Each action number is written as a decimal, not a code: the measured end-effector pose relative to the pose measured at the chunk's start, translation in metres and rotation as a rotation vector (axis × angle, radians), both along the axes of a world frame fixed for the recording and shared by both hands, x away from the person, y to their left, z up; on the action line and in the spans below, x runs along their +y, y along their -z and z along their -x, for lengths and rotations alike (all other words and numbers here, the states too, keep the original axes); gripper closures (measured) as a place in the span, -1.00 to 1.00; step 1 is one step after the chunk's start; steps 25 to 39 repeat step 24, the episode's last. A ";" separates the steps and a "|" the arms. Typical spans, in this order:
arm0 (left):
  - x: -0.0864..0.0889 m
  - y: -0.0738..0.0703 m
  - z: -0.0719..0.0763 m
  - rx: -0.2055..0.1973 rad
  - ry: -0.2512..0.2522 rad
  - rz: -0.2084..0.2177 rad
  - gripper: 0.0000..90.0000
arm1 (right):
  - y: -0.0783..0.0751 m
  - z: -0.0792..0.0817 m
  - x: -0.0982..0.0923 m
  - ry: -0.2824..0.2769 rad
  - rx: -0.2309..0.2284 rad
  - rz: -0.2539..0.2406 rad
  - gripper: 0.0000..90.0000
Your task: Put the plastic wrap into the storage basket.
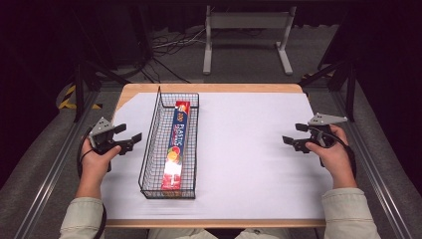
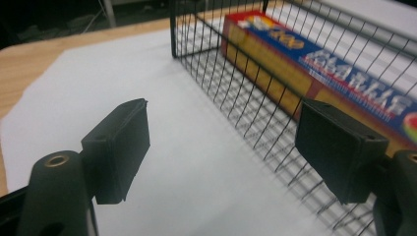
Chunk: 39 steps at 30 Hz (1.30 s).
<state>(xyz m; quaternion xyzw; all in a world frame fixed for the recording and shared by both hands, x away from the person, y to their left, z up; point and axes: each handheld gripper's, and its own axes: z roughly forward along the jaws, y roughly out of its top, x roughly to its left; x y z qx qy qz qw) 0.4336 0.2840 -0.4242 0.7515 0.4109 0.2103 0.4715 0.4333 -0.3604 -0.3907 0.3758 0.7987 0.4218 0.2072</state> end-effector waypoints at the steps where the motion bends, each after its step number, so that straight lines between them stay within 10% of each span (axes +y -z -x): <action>1: 0.000 0.002 0.001 -0.001 0.002 -0.011 -0.52 | 0.001 0.000 0.000 -0.002 -0.004 0.008 -0.52; 12: 0.007 0.020 0.019 0.074 0.050 -0.059 -0.56 | 0.010 -0.001 -0.003 0.003 0.003 0.014 -0.52; 39: 0.014 0.018 0.024 0.075 0.042 -0.036 -0.59 | 0.017 -0.003 -0.005 0.016 0.023 0.023 -0.52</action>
